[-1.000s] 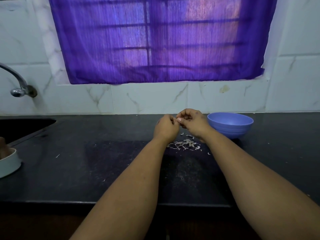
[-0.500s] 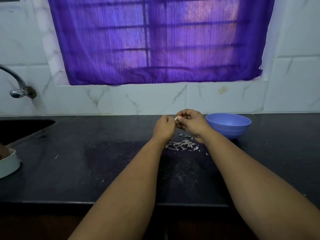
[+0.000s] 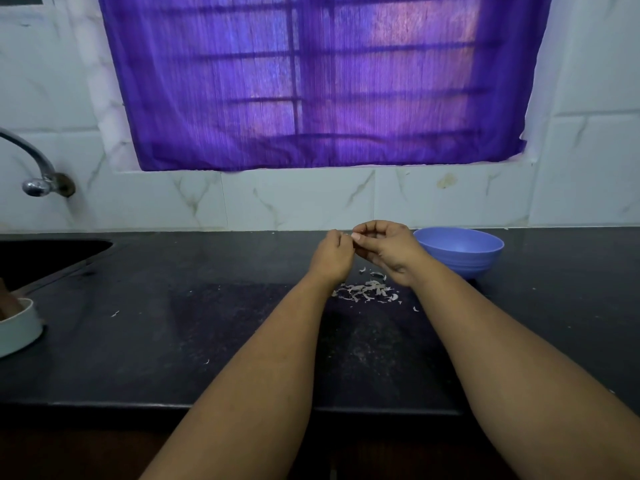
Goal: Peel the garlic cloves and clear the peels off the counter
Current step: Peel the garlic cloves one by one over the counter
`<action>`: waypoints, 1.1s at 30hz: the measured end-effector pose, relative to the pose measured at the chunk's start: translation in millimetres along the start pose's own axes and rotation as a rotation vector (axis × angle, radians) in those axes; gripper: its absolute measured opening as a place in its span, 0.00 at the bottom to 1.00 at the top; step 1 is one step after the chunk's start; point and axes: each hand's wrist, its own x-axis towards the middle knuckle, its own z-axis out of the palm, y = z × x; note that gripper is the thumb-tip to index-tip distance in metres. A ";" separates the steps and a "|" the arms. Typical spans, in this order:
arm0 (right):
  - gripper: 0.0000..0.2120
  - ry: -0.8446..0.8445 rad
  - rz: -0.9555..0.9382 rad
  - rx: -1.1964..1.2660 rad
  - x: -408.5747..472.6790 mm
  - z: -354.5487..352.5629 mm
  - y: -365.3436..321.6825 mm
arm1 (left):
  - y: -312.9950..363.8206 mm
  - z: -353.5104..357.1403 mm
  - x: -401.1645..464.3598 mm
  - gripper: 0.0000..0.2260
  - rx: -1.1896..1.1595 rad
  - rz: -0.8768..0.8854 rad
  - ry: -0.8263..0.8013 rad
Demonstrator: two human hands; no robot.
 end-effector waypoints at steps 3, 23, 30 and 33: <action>0.06 0.031 0.036 0.012 1.0 0.4 0.8 | -0.1 -0.3 -0.5 0.15 0.064 0.009 -0.004; 0.07 0.158 0.026 -0.172 8.0 -8.9 2.0 | -8.4 -8.5 0.5 0.09 0.288 -0.017 0.019; 0.10 0.080 -0.052 -0.354 5.8 -7.4 4.1 | -5.4 -4.6 1.5 0.07 -0.051 0.062 0.114; 0.12 0.070 -0.093 -0.399 3.8 -6.6 2.0 | -5.5 -5.3 1.2 0.06 -0.125 0.046 0.120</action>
